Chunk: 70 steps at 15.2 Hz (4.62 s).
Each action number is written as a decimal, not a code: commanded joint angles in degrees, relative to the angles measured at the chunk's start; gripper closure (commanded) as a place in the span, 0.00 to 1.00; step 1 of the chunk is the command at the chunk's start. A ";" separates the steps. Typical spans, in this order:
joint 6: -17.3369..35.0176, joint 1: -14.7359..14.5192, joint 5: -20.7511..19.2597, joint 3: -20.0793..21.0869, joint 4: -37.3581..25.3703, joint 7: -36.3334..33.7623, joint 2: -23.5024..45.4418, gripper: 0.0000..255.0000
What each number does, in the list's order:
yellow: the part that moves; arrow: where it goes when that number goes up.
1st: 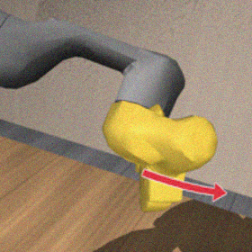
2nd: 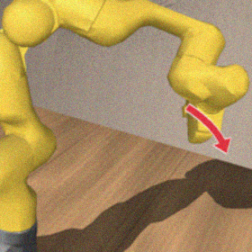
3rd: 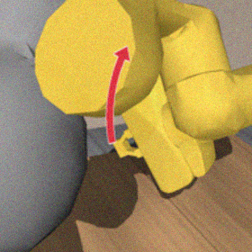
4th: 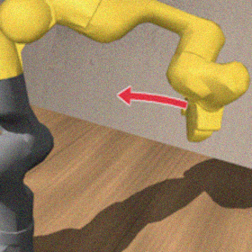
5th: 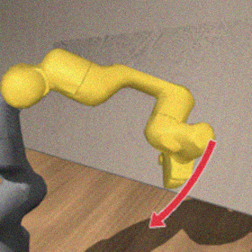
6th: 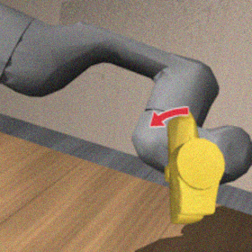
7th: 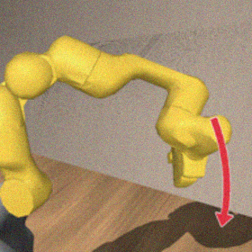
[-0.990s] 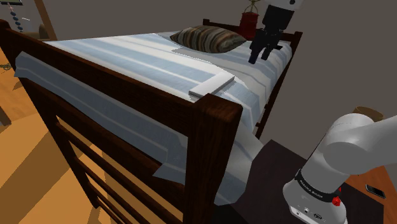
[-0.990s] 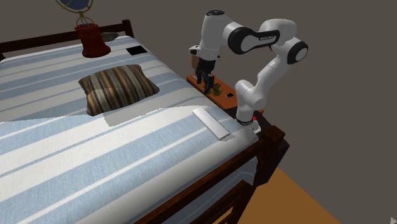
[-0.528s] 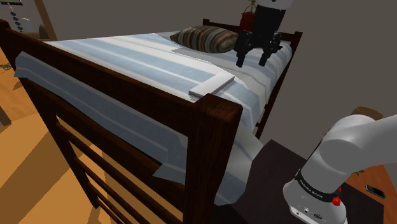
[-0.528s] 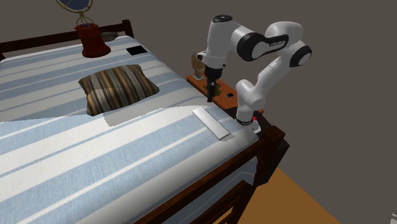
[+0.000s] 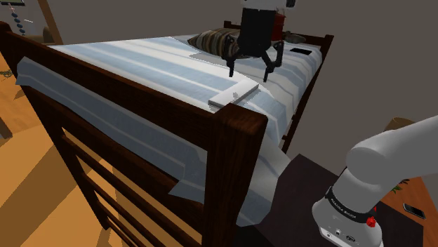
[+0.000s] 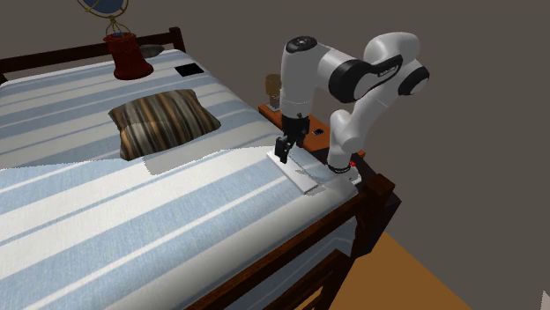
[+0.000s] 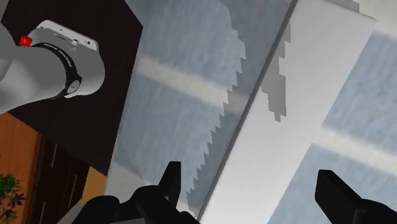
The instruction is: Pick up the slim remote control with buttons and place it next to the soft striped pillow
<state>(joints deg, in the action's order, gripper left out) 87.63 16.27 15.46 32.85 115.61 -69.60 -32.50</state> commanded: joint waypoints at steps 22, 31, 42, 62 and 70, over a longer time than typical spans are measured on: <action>5.01 2.16 1.66 4.59 2.92 -9.20 2.33 1.00; 1.39 2.58 0.96 4.05 -1.45 -9.60 3.15 1.00; -6.61 3.67 -0.72 3.62 -12.26 -10.94 6.20 1.00; -22.43 5.87 -5.71 7.44 -38.38 -16.42 17.72 1.00; -22.83 8.57 -7.51 -0.50 -37.36 -5.14 17.41 1.00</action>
<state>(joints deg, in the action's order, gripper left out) 65.05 24.51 8.24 33.24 78.44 -76.10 -15.12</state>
